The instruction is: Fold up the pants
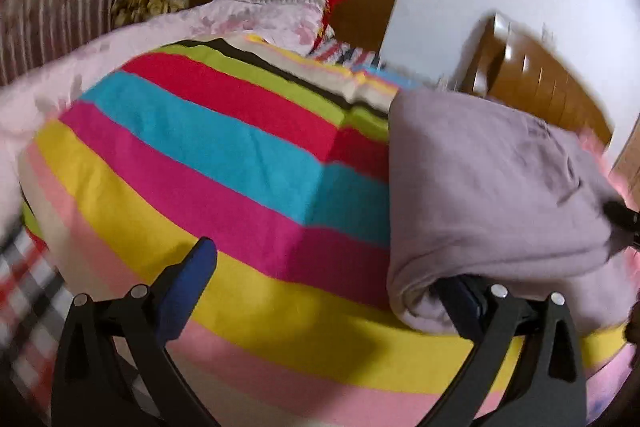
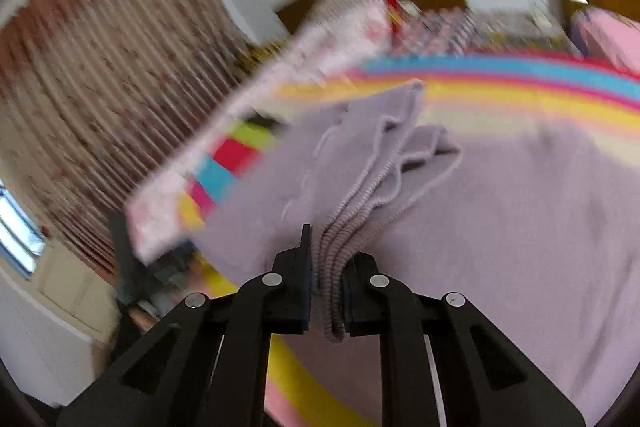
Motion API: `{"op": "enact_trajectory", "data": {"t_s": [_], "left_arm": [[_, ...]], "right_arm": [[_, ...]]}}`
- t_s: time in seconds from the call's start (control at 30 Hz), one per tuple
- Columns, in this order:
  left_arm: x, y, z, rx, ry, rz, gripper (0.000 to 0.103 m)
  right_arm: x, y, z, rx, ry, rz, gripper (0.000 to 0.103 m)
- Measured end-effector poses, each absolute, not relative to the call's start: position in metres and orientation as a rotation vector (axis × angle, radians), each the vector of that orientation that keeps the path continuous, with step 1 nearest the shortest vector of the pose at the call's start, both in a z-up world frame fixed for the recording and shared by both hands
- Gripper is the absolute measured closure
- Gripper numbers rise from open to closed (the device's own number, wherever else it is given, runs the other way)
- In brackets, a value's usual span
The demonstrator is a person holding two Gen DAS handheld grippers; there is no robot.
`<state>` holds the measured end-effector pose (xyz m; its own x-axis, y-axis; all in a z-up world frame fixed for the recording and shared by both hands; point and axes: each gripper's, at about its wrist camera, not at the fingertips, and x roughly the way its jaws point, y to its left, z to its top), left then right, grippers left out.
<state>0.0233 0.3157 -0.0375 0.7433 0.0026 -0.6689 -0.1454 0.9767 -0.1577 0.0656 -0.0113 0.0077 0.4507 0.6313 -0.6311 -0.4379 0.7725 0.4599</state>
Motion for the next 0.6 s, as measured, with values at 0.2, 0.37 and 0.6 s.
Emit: {"op": "enact_trajectory", "data": {"t_s": [0.2, 0.37, 0.6], "left_arm": [[0.029, 0.312, -0.043, -0.173, 0.763, 0.112, 0.001], [0.03, 0.305, -0.038, -0.135, 0.766, 0.125, 0.001], [0.031, 0.286, -0.039, -0.032, 0.775, 0.135, 0.001]], "right_arm": [[0.069, -0.019, -0.032, 0.277, 0.95, 0.628, 0.089], [0.067, -0.03, -0.015, 0.281, 0.883, 0.606, 0.089], [0.061, -0.057, -0.031, 0.323, 0.934, 0.566, 0.089]]}}
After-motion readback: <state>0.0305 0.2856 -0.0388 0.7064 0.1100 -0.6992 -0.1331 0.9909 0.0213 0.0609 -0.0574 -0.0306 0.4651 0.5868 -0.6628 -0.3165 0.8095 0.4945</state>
